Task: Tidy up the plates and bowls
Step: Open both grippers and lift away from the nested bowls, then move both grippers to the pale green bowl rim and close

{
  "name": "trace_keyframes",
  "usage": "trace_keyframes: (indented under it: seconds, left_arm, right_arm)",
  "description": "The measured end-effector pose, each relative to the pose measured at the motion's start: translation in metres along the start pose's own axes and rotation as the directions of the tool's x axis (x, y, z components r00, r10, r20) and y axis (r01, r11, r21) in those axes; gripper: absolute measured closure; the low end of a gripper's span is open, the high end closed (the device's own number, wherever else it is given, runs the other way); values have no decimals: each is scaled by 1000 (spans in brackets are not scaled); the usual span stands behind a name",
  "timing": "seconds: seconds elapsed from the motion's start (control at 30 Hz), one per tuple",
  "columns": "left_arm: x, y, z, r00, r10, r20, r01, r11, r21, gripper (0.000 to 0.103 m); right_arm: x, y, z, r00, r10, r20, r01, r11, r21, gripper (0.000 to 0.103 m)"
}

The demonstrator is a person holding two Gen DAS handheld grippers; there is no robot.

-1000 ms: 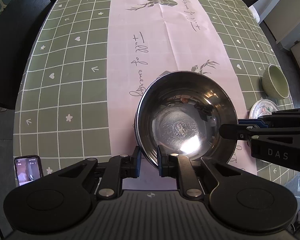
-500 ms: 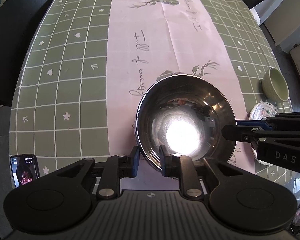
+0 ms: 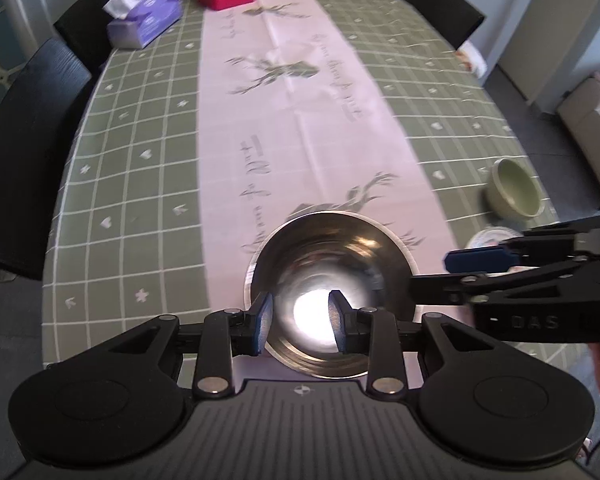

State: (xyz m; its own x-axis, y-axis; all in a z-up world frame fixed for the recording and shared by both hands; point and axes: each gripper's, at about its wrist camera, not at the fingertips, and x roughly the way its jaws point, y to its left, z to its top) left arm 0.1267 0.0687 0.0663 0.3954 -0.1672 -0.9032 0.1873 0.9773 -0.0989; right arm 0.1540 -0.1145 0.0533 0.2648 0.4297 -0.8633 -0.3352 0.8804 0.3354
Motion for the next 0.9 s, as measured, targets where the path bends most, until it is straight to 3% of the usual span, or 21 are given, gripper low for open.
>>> trace_keyframes:
  seconds: [0.13,0.53,0.9]
  left_arm:
    - [-10,-23,1,997,-64,48,62,997,38,57]
    - [8,-101,19,982,-181,57,171,973,157,57]
    - [60,-152,45,980,-199,-2,195,960,201,57]
  right_arm:
    - [-11,-16,-4,1000,-8,20,8,1000,27,55]
    - [-40,-104,-33,995,-96,40,86,976,198,52]
    - [-50,-201,-48,984,-173,30,149,912,381,47]
